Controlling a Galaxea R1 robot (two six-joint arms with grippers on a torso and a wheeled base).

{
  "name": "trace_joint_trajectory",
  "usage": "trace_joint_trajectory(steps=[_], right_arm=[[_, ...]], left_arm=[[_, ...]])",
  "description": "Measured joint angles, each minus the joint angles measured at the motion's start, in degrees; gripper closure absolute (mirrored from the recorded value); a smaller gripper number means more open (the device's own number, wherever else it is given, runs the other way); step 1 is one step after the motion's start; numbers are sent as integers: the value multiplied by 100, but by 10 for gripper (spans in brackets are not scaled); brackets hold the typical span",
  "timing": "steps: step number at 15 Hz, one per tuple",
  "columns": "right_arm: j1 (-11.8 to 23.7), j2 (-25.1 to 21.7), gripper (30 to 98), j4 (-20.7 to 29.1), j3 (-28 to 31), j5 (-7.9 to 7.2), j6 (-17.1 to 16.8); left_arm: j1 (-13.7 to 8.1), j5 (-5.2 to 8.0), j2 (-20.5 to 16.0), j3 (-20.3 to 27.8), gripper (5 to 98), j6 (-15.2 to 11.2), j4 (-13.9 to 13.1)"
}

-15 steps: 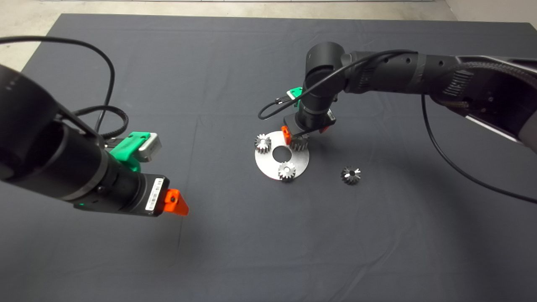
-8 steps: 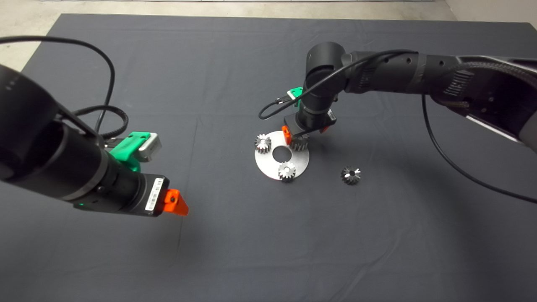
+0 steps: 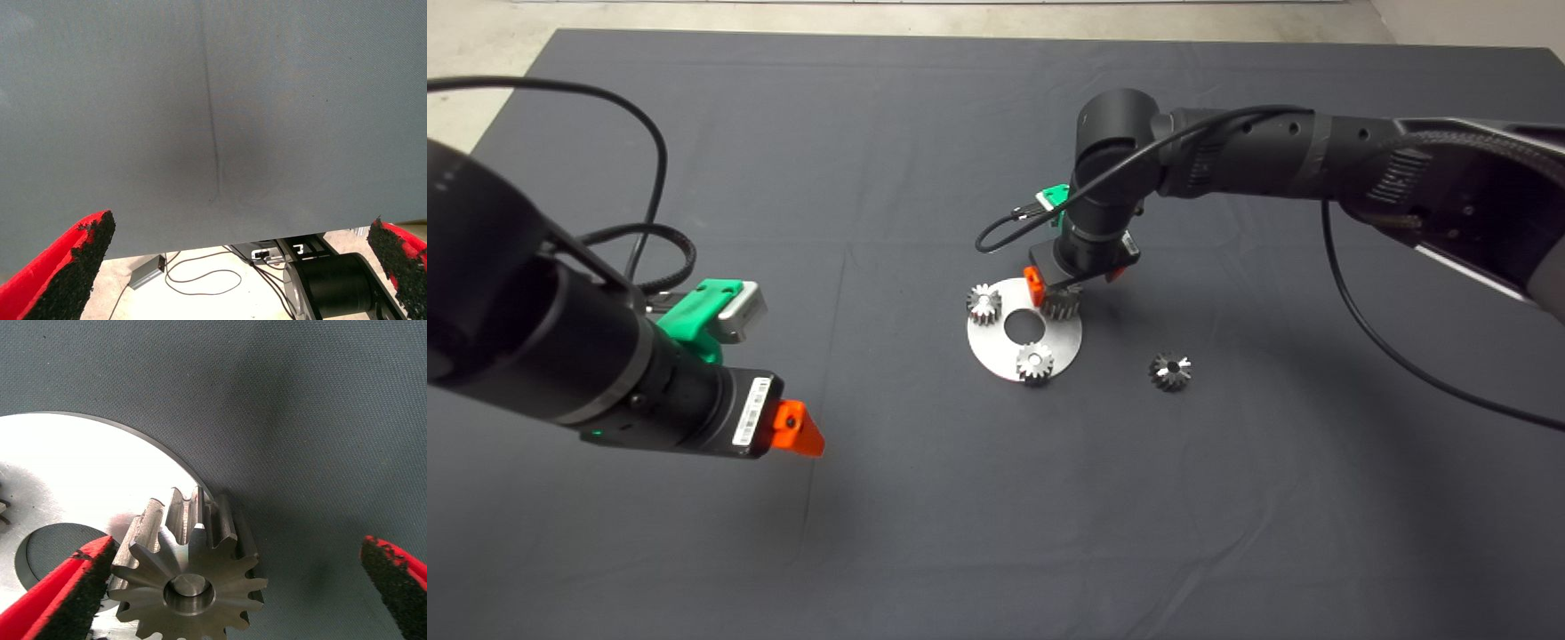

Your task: Remove an incorrectly installed larger gear and replace it with the correct smaller gear

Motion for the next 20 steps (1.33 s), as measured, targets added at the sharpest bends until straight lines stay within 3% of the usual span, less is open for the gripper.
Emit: trace_joint_trajectory(steps=[6, 14, 20], right_arm=[[0, -4, 329, 0, 0, -2, 9], [-1, -1, 476, 2, 0, 50, 13], [0, -1, 480, 5, 0, 52, 16]], left_arm=[[0, 2, 0, 0, 61, 0, 0], [0, 2, -19, 0, 61, 0, 0], [0, 2, -20, -1, 61, 0, 0]])
